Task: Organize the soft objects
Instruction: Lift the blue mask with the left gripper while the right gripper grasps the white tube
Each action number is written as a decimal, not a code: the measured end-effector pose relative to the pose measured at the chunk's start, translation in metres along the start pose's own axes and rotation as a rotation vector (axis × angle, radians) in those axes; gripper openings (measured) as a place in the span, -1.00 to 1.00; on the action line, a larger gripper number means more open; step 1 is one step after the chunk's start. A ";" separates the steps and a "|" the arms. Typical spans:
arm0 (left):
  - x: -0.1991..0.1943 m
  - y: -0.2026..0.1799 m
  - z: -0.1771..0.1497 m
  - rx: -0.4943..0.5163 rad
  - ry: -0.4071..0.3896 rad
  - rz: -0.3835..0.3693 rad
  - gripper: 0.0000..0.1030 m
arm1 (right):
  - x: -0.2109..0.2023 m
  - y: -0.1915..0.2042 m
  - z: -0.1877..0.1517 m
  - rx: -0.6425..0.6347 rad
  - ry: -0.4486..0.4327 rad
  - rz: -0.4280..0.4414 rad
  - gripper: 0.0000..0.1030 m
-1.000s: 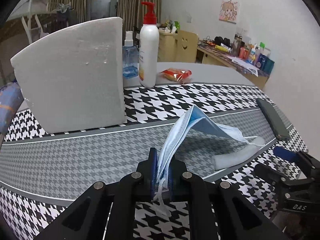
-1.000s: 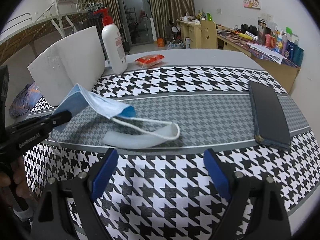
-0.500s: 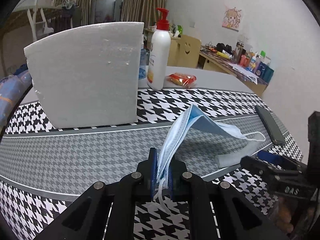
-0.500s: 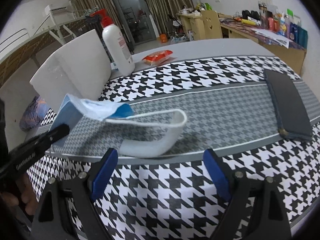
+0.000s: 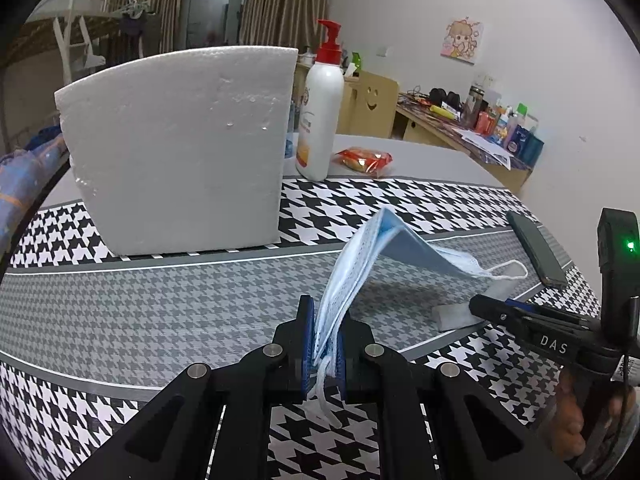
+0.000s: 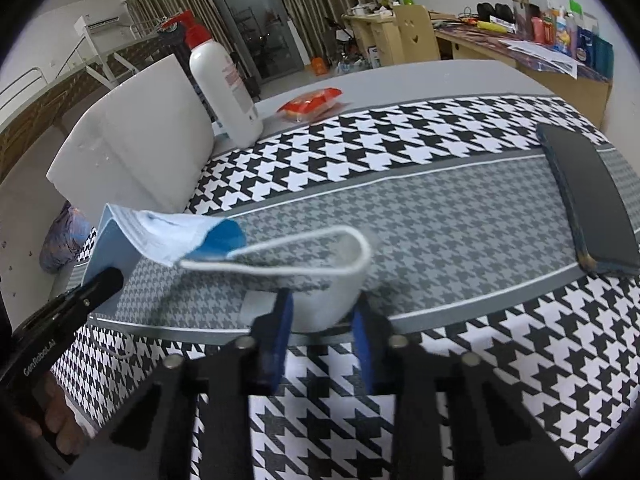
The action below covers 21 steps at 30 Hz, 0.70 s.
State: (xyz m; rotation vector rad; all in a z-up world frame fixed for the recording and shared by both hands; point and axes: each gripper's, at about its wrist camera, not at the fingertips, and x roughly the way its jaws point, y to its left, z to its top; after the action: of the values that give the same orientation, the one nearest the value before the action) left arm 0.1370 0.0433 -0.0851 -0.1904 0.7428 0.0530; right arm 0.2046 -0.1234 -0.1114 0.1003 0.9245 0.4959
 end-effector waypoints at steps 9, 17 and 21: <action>-0.013 0.014 0.003 -0.034 -0.034 0.040 -0.80 | -0.019 0.000 0.003 -0.043 -0.045 -0.066 -0.78; -0.023 0.017 0.003 -0.034 -0.047 0.045 -0.80 | -0.039 -0.002 0.003 -0.046 -0.096 -0.102 -0.79; -0.028 0.016 0.000 -0.031 -0.053 0.040 -0.80 | -0.049 0.001 0.003 -0.052 -0.113 -0.103 -0.78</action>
State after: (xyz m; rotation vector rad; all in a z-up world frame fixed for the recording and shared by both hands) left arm 0.1145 0.0600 -0.0689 -0.2032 0.6932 0.1076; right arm 0.1817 -0.1439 -0.0732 0.0328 0.8010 0.4141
